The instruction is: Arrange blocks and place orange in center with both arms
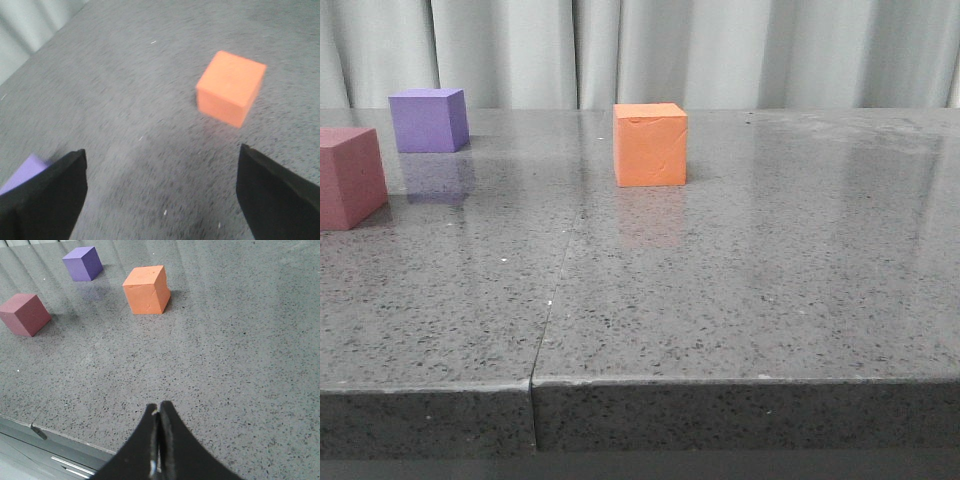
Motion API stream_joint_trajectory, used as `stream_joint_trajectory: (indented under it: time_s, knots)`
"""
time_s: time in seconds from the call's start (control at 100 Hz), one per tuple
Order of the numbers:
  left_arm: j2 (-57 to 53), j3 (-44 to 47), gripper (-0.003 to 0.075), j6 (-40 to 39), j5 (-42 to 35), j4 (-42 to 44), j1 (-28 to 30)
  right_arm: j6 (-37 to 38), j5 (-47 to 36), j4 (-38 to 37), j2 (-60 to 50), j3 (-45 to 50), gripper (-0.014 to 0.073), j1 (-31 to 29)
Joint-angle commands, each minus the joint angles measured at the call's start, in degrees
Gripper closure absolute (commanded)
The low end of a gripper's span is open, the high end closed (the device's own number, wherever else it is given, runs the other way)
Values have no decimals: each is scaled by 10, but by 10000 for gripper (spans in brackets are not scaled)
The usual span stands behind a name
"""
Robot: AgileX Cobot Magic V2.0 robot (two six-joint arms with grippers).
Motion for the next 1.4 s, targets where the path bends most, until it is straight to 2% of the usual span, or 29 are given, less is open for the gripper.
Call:
stream_joint_trajectory:
  time_s: [0.0,0.16,0.38,0.59,1.39]
  knots:
    - [4,-51,144,43,1,-46,-19,-4,-44,-8,4,-15,662,-3]
    - [53,-106,144,86,26,-55,-58,-4,-44,-8,4,-15,662,-3]
    - [112,-159,144,101,20,-55,-105,-4,-44,-8,4,-15,662,-3]
    - [148,-170,144,101,-62,-47,-134,-4,-44,-8,4,-15,662,-3]
    - [237,-170,144,101,-49,-47,-146,-4,-45,-8,4,-15,662,-3]
